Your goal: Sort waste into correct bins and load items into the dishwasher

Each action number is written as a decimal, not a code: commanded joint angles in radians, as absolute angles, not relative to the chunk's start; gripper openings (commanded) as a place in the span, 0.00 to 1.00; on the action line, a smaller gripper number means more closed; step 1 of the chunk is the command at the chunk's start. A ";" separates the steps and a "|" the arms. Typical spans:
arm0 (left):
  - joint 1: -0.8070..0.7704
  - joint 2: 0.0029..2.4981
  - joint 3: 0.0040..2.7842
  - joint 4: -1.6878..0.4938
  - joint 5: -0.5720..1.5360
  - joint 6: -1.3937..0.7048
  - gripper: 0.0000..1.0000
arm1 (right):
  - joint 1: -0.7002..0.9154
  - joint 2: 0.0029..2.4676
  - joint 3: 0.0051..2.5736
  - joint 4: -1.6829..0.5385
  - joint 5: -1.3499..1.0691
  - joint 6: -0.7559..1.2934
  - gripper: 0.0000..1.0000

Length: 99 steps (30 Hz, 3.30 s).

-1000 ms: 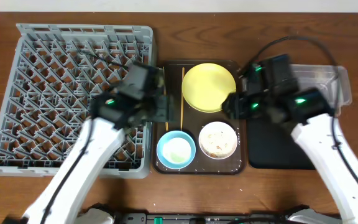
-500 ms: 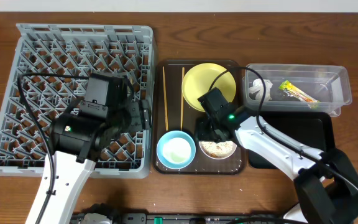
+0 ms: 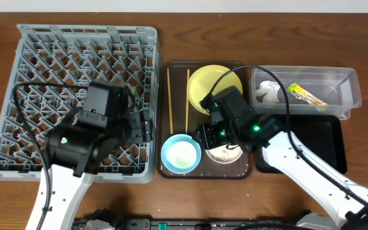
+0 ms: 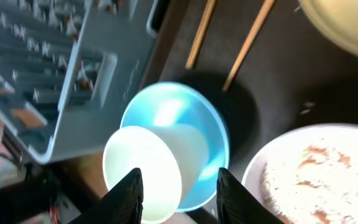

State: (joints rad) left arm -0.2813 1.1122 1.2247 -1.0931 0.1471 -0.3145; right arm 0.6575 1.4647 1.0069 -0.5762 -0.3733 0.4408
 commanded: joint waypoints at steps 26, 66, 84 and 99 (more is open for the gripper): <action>-0.275 1.028 1.238 -0.814 0.690 -0.380 0.80 | 0.277 1.261 1.062 -0.347 -0.994 0.334 0.01; -0.275 1.024 1.238 -0.357 1.354 -0.495 0.91 | 0.288 1.260 1.062 0.307 -1.380 0.660 0.01; -0.275 1.025 1.238 -0.357 1.351 -0.491 0.91 | 0.162 1.254 1.062 0.618 -1.475 0.921 0.01; -0.275 1.066 1.229 -0.358 1.268 -0.476 0.91 | 0.139 1.255 1.062 0.627 -1.500 0.990 0.01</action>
